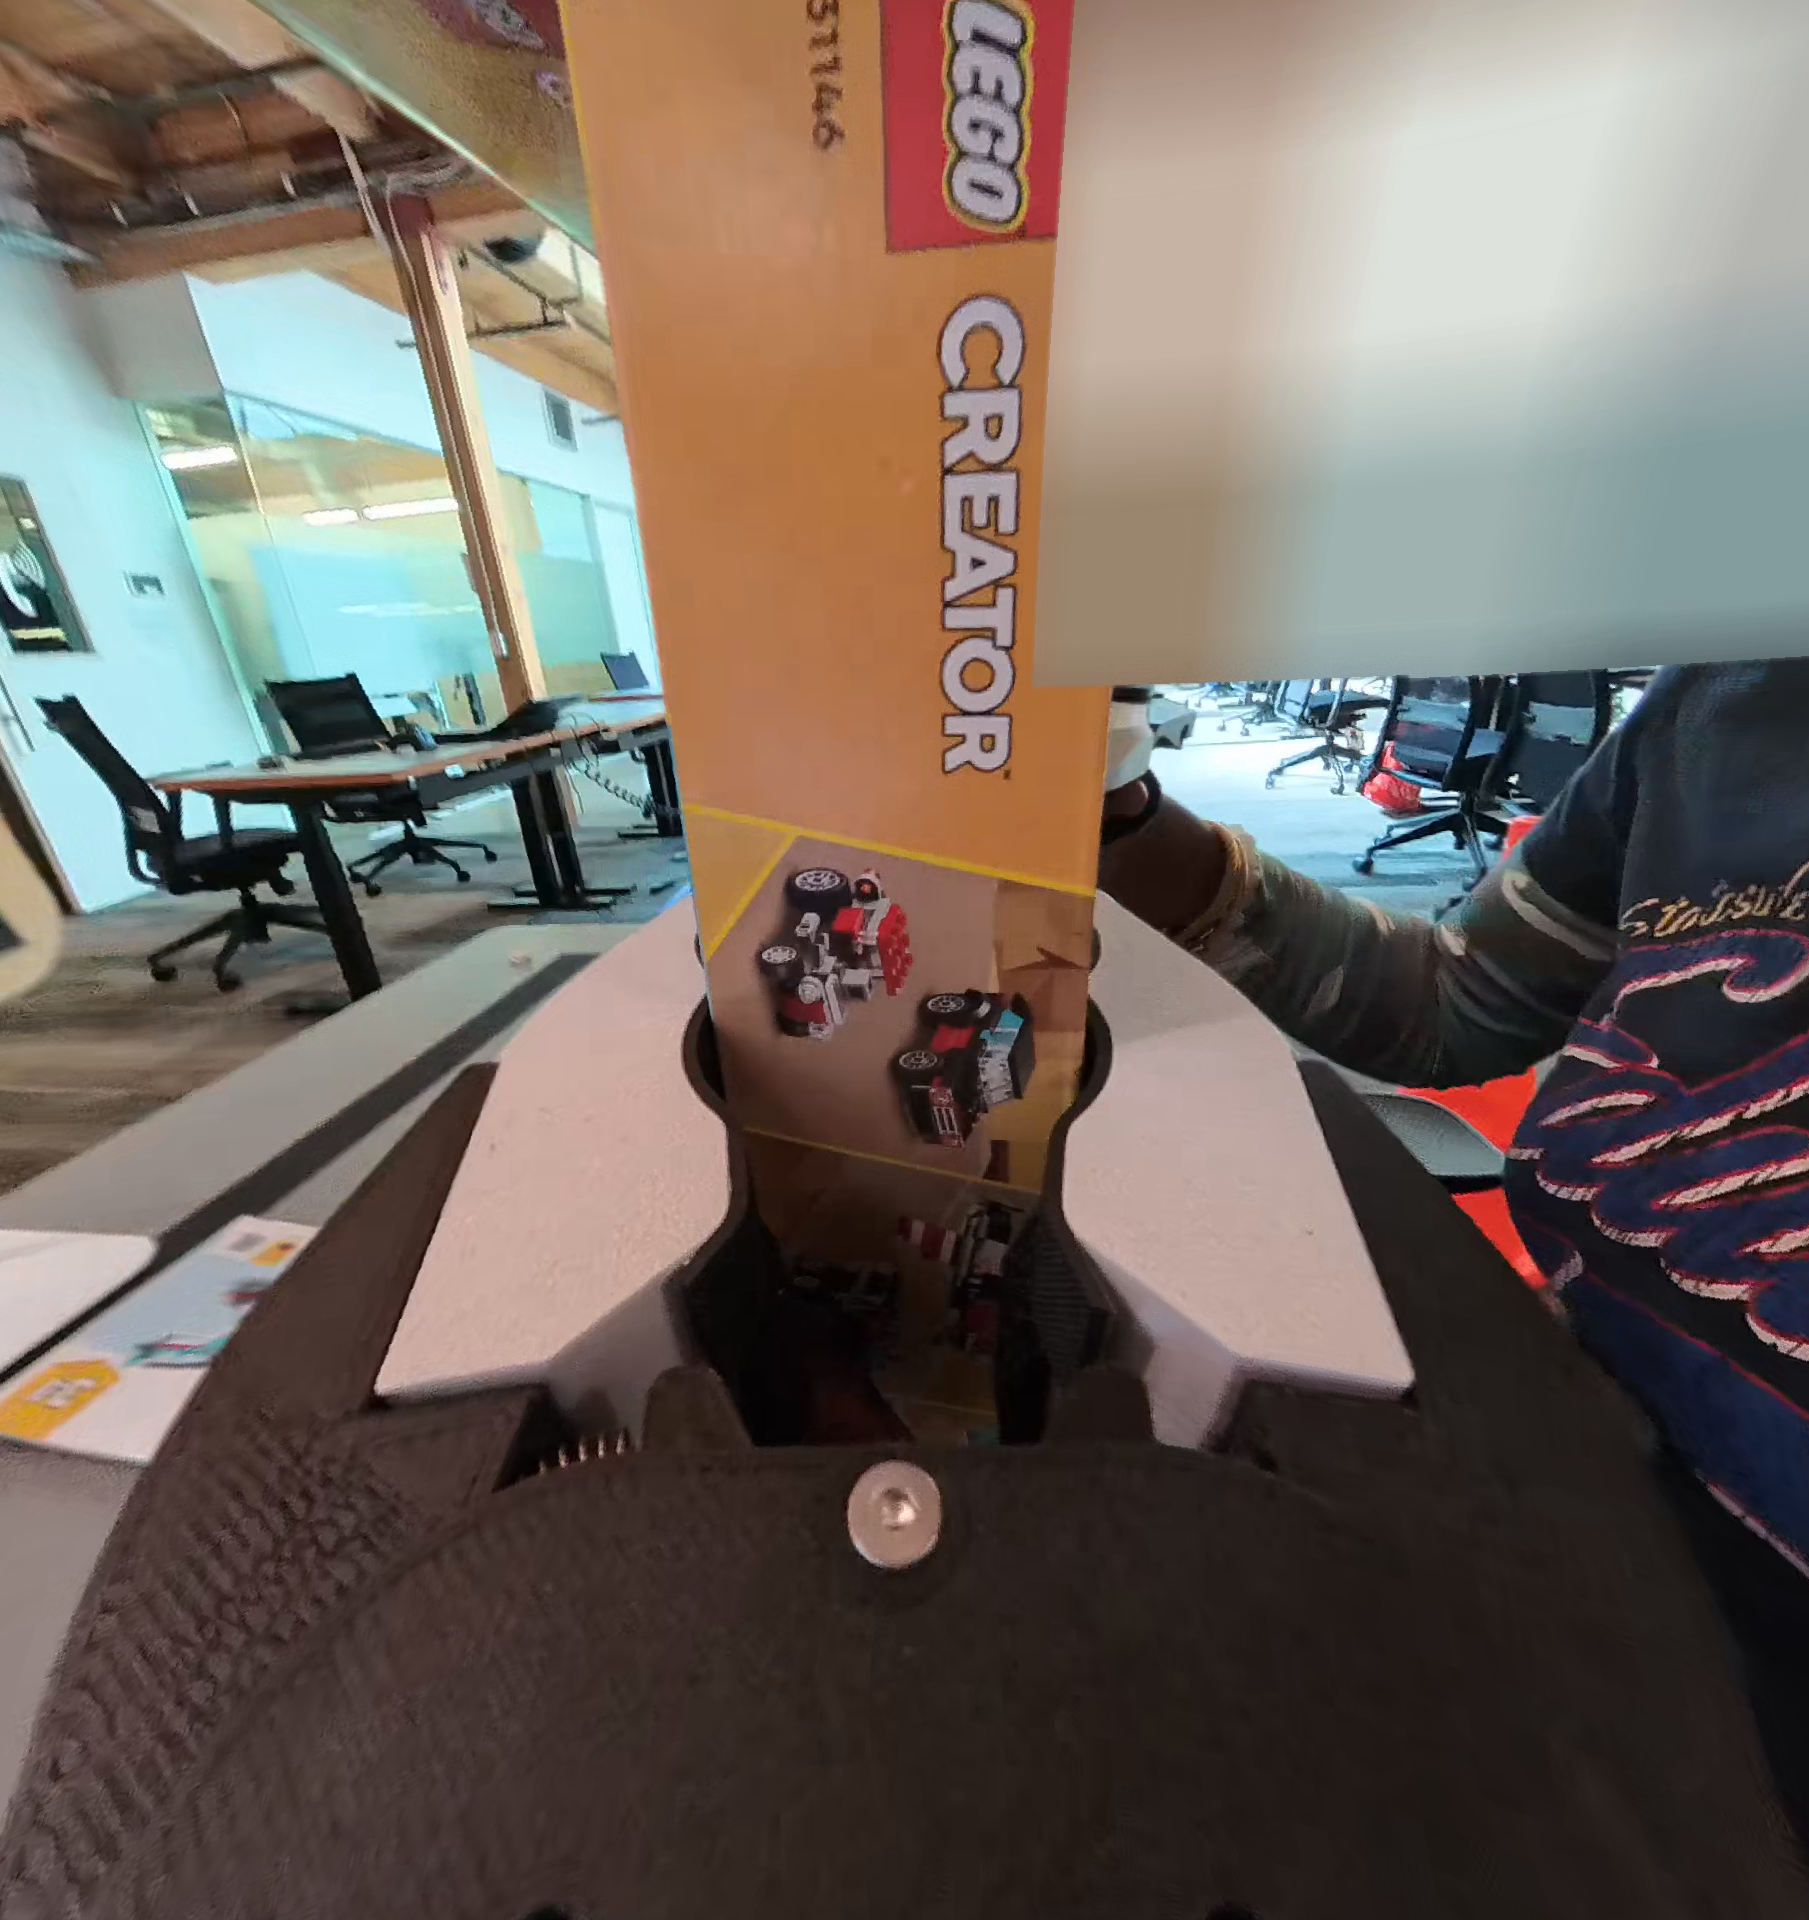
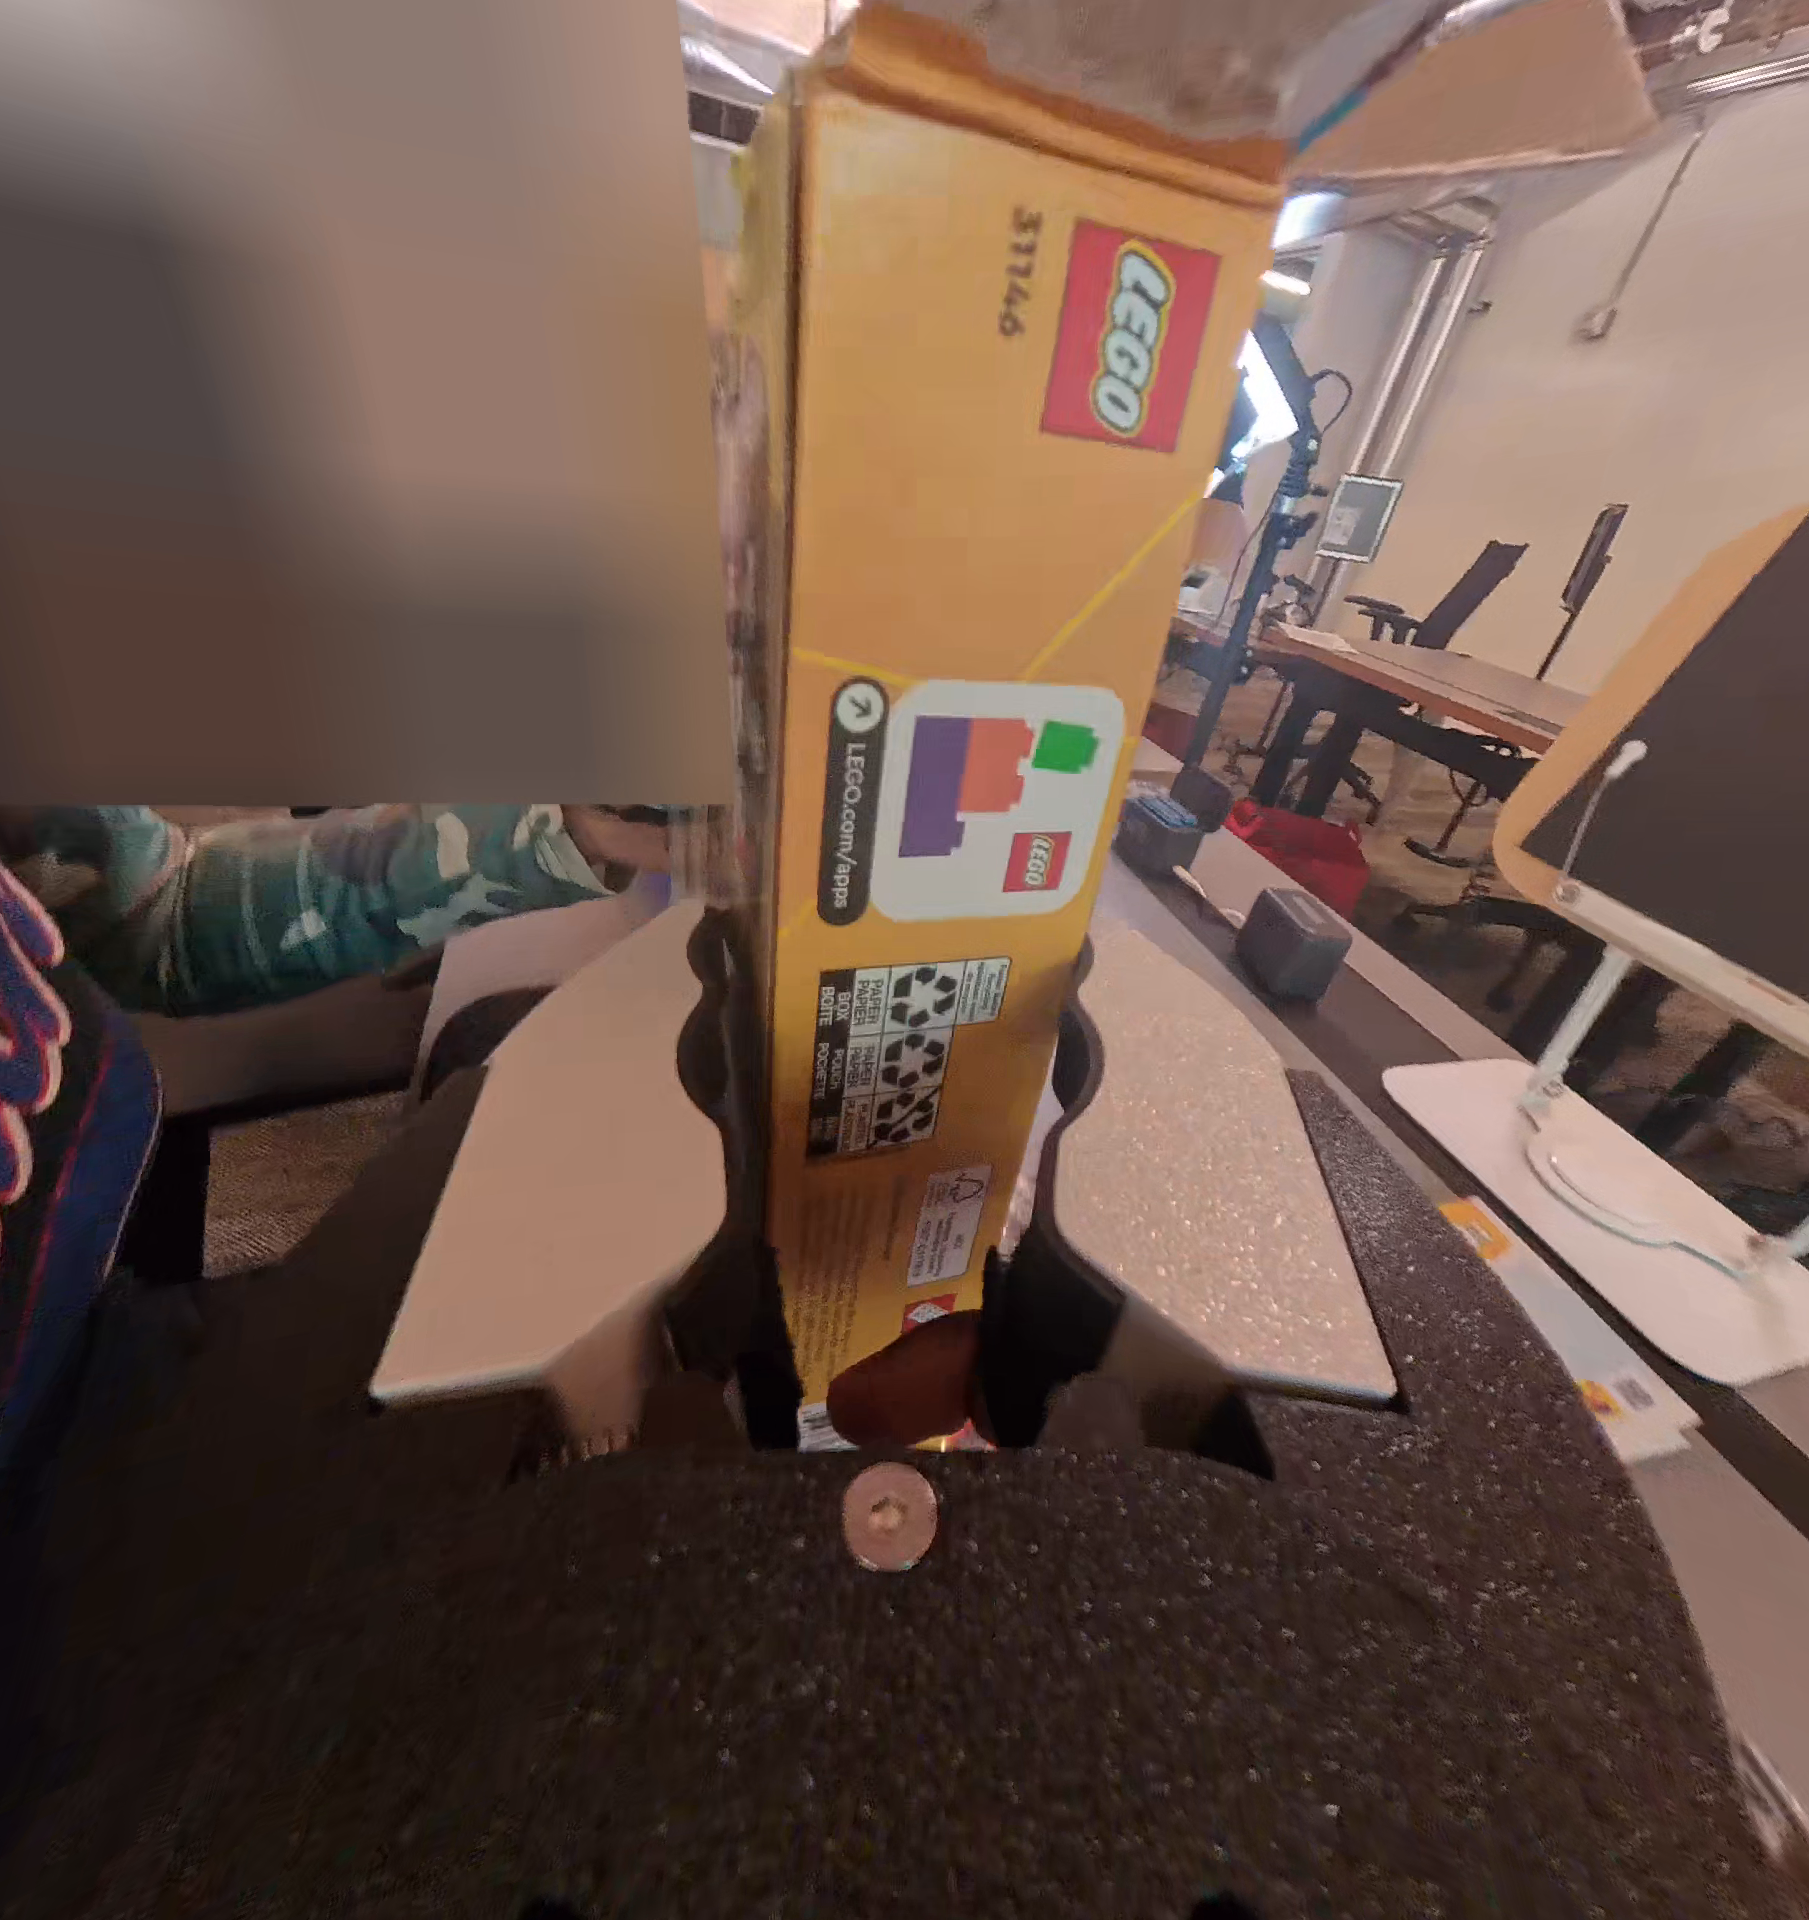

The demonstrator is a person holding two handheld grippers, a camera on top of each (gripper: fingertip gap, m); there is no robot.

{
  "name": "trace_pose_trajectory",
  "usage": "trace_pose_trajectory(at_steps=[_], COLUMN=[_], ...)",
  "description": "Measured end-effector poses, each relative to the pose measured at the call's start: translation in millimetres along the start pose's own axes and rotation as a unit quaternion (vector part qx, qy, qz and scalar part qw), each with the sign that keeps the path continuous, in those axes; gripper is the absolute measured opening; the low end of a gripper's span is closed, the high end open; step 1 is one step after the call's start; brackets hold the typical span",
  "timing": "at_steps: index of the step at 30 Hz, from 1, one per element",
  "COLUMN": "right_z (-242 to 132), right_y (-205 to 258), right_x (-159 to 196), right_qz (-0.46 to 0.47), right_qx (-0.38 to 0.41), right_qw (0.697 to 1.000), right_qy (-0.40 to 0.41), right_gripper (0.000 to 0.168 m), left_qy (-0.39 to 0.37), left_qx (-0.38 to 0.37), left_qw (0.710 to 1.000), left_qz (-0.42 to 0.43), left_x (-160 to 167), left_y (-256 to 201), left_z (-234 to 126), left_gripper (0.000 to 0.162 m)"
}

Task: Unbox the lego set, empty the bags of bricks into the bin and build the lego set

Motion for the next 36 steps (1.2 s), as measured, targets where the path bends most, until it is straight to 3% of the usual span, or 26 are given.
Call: trace_pose_trajectory(at_steps=[1, 7, 14, 23, 28, 36], right_z=[-8.2, -26.4, 41.4, 144.4, 167.1, 184.4], right_y=[6.8, 20.3, -22.6, -72.2, -83.7, -64.7], right_x=[4.1, 33.3, 34.4, 72.7, 77.3, 80.3], right_qz=[0.000, 0.015, -0.035, 0.027, 0.047, 0.080], right_qx=[0.000, 0.000, -0.047, -0.201, -0.231, -0.262], right_qw=[1.000, 1.000, 0.997, 0.976, 0.970, 0.957], right_qy=[0.001, 0.020, 0.042, 0.077, 0.068, 0.090], right_gripper=[0.060, 0.058, 0.061, 0.060, 0.059, 0.059], left_qy=[0.006, 0.053, 0.089, 0.078, 0.061, 0.087], left_qx=[0.003, -0.009, -0.110, -0.257, -0.283, -0.299], left_qw=[1.000, 0.994, 0.969, 0.959, 0.956, 0.950], left_qz=[0.001, 0.091, 0.201, 0.096, 0.050, -0.008], left_x=[4.4, 19.3, 2.4, 34.5, 41.9, 44.5], left_y=[-7.9, -30.2, 12.4, 73.4, 87.6, 75.3], left_z=[4.2, 14.0, -27.9, -105.3, -121.1, -145.5], left_gripper=[0.062, 0.064, 0.063, 0.064, 0.062, 0.063])
Point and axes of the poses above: each gripper's, where its closed fingertips meet, z out along the fingers, x out of its underside, y = z × x across the jaws, the point moved 2 cm from there along -z, back along the fingers, and after that the axes turned 10 degrees about -x, right-handed, at the moved point
